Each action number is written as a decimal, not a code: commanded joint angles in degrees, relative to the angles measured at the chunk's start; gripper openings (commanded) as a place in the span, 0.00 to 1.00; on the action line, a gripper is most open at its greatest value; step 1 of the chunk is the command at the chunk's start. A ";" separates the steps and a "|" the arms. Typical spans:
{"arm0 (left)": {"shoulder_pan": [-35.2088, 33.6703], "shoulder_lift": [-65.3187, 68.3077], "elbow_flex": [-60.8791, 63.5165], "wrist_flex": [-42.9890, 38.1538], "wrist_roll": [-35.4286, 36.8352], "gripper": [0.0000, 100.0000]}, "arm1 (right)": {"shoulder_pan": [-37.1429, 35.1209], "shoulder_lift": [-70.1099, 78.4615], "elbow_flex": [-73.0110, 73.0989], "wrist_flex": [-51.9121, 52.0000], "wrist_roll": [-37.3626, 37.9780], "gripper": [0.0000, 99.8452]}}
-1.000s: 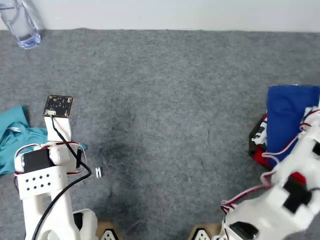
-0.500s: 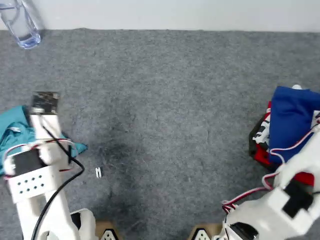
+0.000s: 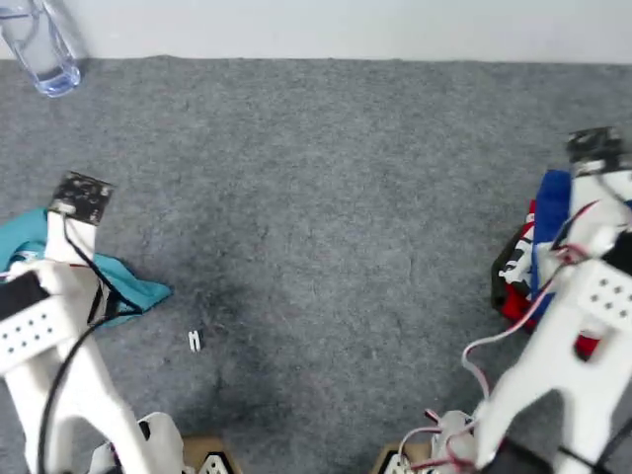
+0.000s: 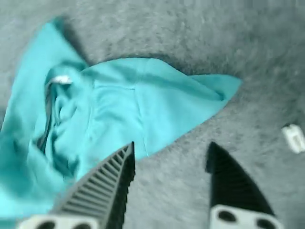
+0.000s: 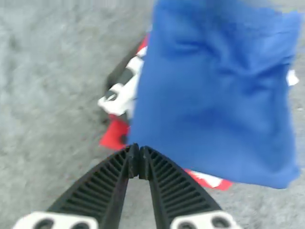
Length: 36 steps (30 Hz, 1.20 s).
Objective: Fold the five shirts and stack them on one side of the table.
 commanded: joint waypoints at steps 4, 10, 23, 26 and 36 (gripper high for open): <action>3.43 17.76 -9.63 -2.37 -9.85 0.27 | -3.47 -12.44 11.25 0.48 0.62 0.01; 3.69 35.60 -23.96 0.70 -11.52 0.27 | -3.21 -19.91 17.32 0.48 0.62 0.01; 5.89 49.32 -28.09 0.18 -17.23 0.00 | -3.12 -28.09 23.74 1.01 0.62 0.01; 6.33 45.98 -28.09 2.29 -16.97 0.01 | -3.12 -29.93 25.41 1.01 0.62 0.01; 15.74 17.58 -27.65 8.70 -0.35 0.01 | -3.47 -38.64 27.08 4.26 0.62 0.01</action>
